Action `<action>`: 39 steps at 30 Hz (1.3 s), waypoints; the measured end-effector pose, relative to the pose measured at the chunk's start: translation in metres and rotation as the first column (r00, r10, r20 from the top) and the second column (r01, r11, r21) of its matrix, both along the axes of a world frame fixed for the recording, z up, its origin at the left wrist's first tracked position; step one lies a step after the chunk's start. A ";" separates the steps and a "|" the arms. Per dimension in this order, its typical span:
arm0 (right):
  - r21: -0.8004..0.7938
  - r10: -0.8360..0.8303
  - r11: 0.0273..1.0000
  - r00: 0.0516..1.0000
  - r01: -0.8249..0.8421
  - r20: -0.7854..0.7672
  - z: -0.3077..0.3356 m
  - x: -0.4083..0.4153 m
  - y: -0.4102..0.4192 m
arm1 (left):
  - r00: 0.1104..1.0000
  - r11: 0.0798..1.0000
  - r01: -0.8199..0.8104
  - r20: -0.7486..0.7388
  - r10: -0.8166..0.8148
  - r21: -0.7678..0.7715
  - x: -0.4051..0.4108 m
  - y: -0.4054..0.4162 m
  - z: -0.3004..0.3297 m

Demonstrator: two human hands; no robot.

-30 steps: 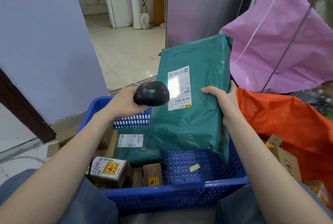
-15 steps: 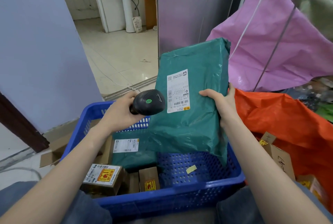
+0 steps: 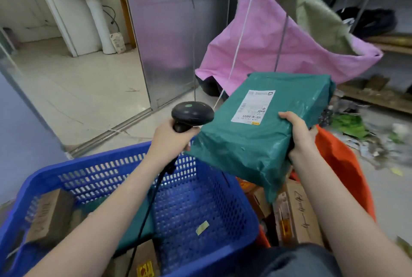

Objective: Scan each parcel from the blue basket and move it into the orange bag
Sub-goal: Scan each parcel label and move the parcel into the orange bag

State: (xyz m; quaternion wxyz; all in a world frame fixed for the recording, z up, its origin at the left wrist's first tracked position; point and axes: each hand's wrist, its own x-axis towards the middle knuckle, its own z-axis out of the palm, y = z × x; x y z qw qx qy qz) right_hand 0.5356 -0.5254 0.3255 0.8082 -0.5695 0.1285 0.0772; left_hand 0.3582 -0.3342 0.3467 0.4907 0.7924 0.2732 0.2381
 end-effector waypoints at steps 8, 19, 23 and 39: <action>-0.149 -0.247 0.964 0.951 0.221 -0.187 -0.071 0.039 -0.043 | 0.979 0.986 0.135 -0.142 -0.148 -0.100 0.076 -0.053 -0.064; -0.427 -0.327 0.893 0.859 0.144 -0.393 -0.165 0.071 -0.022 | 0.945 0.969 0.162 -0.253 -0.207 -0.188 0.109 -0.047 -0.125; -0.575 -0.241 0.817 0.883 -0.039 -0.403 -0.186 0.080 -0.013 | 0.935 0.970 0.174 -0.279 -0.217 -0.169 0.110 -0.044 -0.136; -0.749 0.167 0.574 0.943 -0.331 -0.289 -0.163 0.062 0.001 | 0.952 0.979 0.106 -0.266 -0.151 -0.174 0.082 -0.025 -0.119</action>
